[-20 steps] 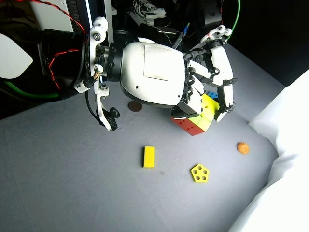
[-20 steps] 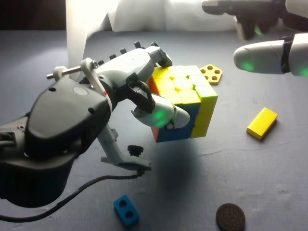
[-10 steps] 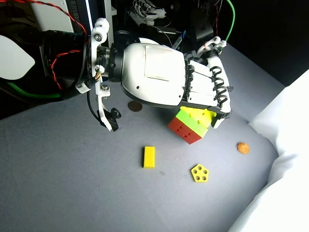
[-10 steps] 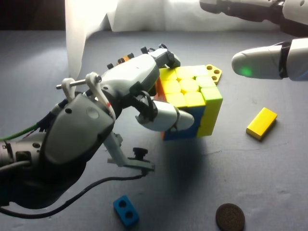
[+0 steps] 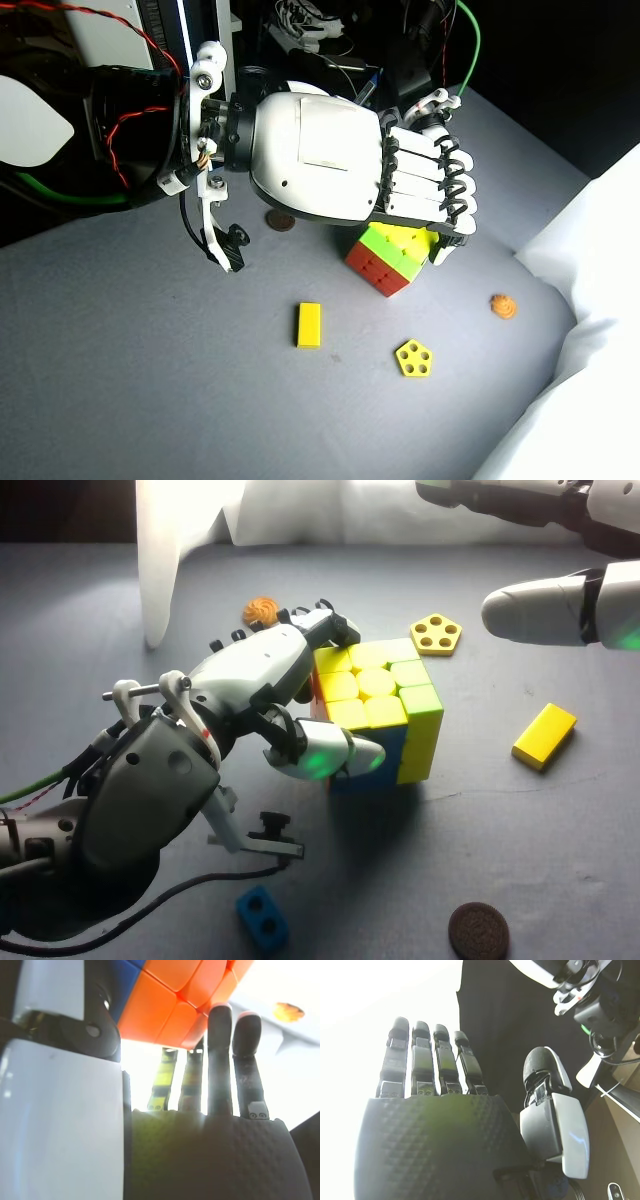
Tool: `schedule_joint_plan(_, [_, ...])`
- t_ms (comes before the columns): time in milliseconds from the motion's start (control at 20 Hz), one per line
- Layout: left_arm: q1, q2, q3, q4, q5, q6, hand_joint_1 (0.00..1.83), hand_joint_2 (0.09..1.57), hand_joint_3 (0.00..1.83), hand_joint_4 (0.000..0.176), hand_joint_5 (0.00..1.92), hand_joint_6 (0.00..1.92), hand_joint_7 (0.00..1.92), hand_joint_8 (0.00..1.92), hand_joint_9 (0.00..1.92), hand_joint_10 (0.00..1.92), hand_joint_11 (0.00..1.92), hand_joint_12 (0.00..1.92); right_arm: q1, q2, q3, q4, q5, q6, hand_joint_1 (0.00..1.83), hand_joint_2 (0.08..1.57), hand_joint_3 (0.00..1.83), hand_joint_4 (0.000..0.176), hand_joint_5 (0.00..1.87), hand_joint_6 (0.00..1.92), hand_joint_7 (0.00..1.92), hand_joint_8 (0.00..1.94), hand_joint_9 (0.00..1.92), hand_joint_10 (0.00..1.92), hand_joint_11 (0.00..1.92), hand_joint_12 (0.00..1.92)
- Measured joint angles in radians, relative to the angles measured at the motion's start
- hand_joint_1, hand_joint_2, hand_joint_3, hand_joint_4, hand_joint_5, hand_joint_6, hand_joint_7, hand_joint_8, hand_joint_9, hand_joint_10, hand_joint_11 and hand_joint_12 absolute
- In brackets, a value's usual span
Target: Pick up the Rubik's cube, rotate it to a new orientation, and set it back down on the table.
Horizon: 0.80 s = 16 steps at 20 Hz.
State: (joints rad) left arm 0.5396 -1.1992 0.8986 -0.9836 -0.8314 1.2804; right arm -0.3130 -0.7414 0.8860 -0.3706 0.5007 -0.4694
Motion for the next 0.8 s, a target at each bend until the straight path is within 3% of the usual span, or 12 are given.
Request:
schedule_joint_plan(100, [0.006, 0.000, 0.001, 0.003, -0.005, -0.005, 1.14, 1.33, 0.00, 0.000, 0.67, 1.31, 0.53, 1.83, 0.29, 1.62, 0.23, 1.85, 0.000, -0.001, 0.000, 0.000, 0.001, 0.000, 0.00, 1.27, 0.00, 0.000, 0.01, 0.00, 0.08, 0.00, 0.09, 0.01, 0.00, 0.34])
schedule_joint_plan(200, [0.010, 0.000, 0.001, 0.006, -0.007, -0.006, 1.11, 1.34, 0.00, 0.000, 0.63, 1.39, 0.53, 1.81, 0.30, 1.62, 0.23, 1.86, -0.003, -0.001, 0.000, 0.000, 0.003, 0.000, 0.00, 1.27, 0.00, 0.000, 0.02, 0.00, 0.08, 0.00, 0.10, 0.01, 0.00, 0.40])
schedule_joint_plan(550, [0.024, 0.000, 0.001, 0.012, -0.017, -0.011, 1.12, 1.34, 0.00, 0.000, 0.64, 1.37, 0.53, 1.83, 0.29, 1.64, 0.22, 1.88, -0.003, -0.001, 0.000, 0.000, 0.004, 0.000, 0.00, 1.27, 0.00, 0.000, 0.01, 0.00, 0.08, 0.00, 0.10, 0.01, 0.00, 0.40])
schedule_joint_plan(600, [0.024, 0.000, 0.001, 0.011, -0.017, -0.011, 1.11, 1.34, 0.00, 0.000, 0.64, 1.37, 0.53, 1.81, 0.28, 1.57, 0.22, 1.87, -0.003, -0.001, 0.000, 0.000, 0.004, 0.000, 0.00, 1.27, 0.00, 0.000, 0.02, 0.00, 0.08, 0.00, 0.11, 0.01, 0.00, 0.43])
schedule_joint_plan(650, [0.028, 0.000, 0.000, 0.013, -0.016, -0.011, 1.07, 1.22, 0.00, 0.000, 0.42, 0.60, 0.32, 1.04, 0.28, 1.31, 0.16, 1.75, -0.003, -0.001, 0.000, 0.000, 0.004, 0.000, 0.00, 1.27, 0.00, 0.000, 0.01, 0.00, 0.08, 0.00, 0.10, 0.00, 0.00, 0.37])
schedule_joint_plan(750, [0.029, 0.000, 0.000, 0.012, -0.019, -0.007, 0.99, 1.20, 0.00, 0.000, 0.50, 0.16, 0.48, 0.45, 0.36, 0.95, 0.14, 1.57, -0.003, -0.001, 0.000, 0.000, 0.004, 0.000, 0.00, 1.27, 0.00, 0.000, 0.01, 0.00, 0.09, 0.00, 0.10, 0.00, 0.00, 0.38])
schedule_joint_plan(800, [0.029, 0.000, 0.000, 0.013, -0.027, -0.006, 0.97, 1.16, 0.00, 0.000, 0.50, 0.08, 0.53, 0.26, 0.38, 0.78, 0.11, 1.48, -0.003, -0.001, 0.000, 0.000, 0.004, 0.000, 0.00, 1.27, 0.00, 0.000, 0.03, 0.01, 0.10, 0.01, 0.11, 0.01, 0.00, 0.38])
